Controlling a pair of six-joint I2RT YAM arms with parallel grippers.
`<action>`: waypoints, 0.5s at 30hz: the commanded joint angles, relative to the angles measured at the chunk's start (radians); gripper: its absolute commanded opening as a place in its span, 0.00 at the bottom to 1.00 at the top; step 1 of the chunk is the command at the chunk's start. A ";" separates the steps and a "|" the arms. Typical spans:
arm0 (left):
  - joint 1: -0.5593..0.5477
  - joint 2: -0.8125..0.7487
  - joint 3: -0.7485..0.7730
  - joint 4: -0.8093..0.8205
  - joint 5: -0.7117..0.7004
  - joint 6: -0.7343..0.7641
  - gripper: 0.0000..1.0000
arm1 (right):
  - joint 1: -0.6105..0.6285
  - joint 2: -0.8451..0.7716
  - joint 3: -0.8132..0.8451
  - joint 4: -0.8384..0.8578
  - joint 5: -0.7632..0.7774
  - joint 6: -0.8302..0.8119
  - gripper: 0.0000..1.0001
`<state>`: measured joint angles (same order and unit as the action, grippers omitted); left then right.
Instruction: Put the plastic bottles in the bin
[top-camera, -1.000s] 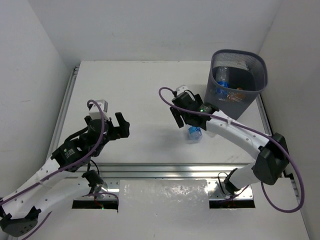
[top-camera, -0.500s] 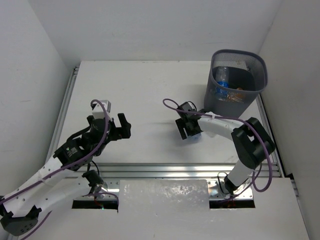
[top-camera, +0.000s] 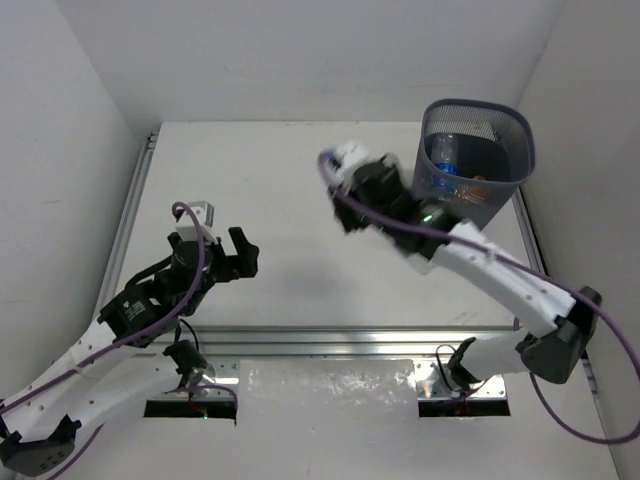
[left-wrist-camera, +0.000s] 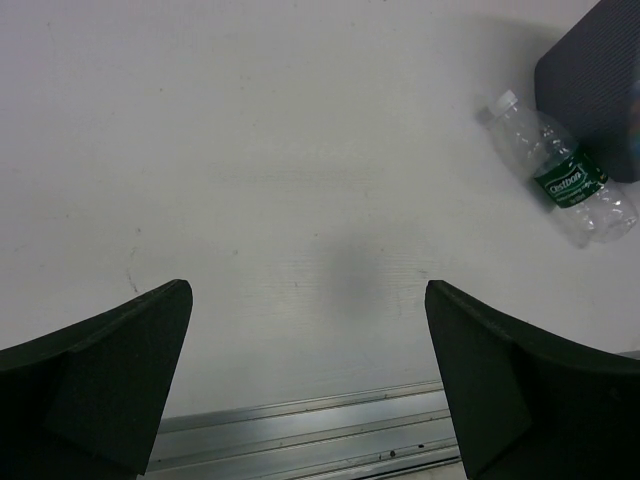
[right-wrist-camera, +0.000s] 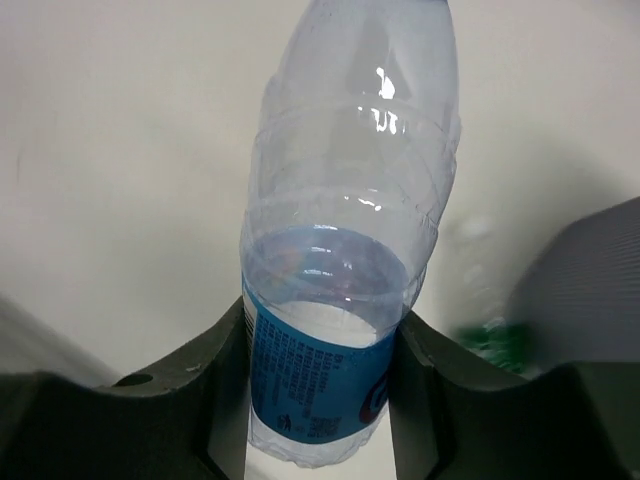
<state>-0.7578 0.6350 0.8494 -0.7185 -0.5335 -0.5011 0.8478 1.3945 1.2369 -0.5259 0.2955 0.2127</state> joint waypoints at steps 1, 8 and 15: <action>0.003 -0.012 -0.003 0.040 0.004 0.013 1.00 | -0.235 -0.034 0.272 -0.179 0.091 -0.098 0.29; 0.003 -0.011 -0.003 0.045 0.013 0.018 1.00 | -0.596 0.090 0.541 -0.342 0.019 -0.124 0.52; 0.002 0.003 -0.010 0.063 0.052 0.036 1.00 | -0.647 0.218 0.791 -0.453 0.064 -0.059 0.99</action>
<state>-0.7578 0.6292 0.8478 -0.7113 -0.5098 -0.4923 0.1677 1.6241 1.9175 -0.9142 0.3687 0.1371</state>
